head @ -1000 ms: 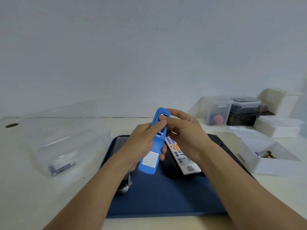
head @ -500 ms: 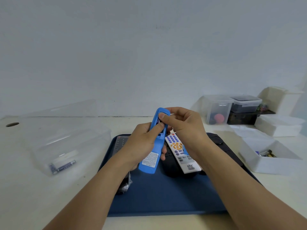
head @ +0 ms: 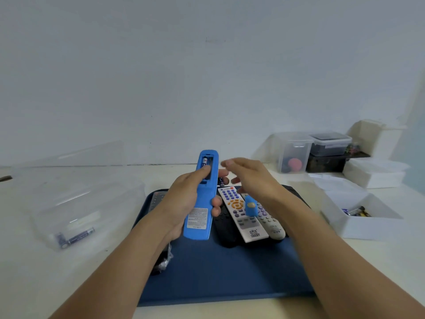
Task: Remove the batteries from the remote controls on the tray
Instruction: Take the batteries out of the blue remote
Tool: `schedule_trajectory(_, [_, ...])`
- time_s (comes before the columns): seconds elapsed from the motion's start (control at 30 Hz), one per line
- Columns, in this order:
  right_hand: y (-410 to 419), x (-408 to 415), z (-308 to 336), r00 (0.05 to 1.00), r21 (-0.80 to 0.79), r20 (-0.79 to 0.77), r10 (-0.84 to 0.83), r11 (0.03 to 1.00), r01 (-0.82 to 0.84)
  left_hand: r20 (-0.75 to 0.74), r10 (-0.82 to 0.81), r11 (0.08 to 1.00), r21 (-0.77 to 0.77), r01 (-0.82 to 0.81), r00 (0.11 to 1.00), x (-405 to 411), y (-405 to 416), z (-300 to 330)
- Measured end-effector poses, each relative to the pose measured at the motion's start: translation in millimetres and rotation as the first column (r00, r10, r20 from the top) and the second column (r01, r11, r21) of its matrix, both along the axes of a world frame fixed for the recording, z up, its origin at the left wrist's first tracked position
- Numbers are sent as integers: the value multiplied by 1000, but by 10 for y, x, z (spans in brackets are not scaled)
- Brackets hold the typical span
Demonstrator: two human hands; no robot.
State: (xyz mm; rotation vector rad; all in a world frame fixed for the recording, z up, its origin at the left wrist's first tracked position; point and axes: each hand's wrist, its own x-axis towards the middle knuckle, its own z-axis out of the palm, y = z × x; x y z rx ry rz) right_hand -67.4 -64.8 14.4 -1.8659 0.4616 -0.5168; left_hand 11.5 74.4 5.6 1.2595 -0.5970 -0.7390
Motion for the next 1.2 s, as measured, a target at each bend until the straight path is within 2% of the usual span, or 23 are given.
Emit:
schedule_trajectory(0.03, [-2,-3,-26,994,77,-53,98,993,-94,-40,-16,1000,-20,16,999,-9,6,1])
schedule_trajectory(0.1, [19,6,-65,968,291,-24,248,929,-231,-78,-38,998,-62,33,996,-11,17,3])
schedule_trajectory(0.17, [-20,14,-80,961,373,34,274,889,-266,-70,-36,997,-64,32,997,-11,20,9])
schedule_trajectory(0.33, [-79,41,-113,970,454,122,209,858,-242,-32,1,1000,-13,-1,999,5,7,-12])
schedule_trajectory(0.43, [-100,83,-80,945,486,321,-56,867,-114,56,14,1000,19,-15,998,69,-32,-55])
schedule_trajectory(0.5, [-104,74,-24,881,353,429,-200,935,40,68,79,997,-6,-78,995,85,-61,-84])
schedule_trajectory(0.53, [-72,64,0,849,275,485,-211,958,81,66,126,992,-25,-124,990,88,-77,-97])
schedule_trajectory(0.6, [54,57,17,813,147,559,-163,984,96,94,206,978,-45,-202,974,89,-97,-129])
schedule_trajectory(0.7, [214,61,-15,820,-69,570,-59,990,120,133,250,967,-77,-242,959,80,-105,-140])
schedule_trajectory(0.83, [235,56,-68,841,-249,540,-7,954,169,185,268,962,-101,-253,946,107,-75,-124])
schedule_trajectory(0.97, [289,49,-89,790,-341,613,11,905,253,236,313,949,-102,-297,920,137,-81,-122])
schedule_trajectory(1.07, [323,69,-117,794,-429,603,79,871,239,250,312,950,-106,-294,917,125,-61,-112])
schedule_trajectory(1.2, [293,134,-195,815,-624,562,139,718,308,367,344,939,-115,-325,864,128,-51,-101])
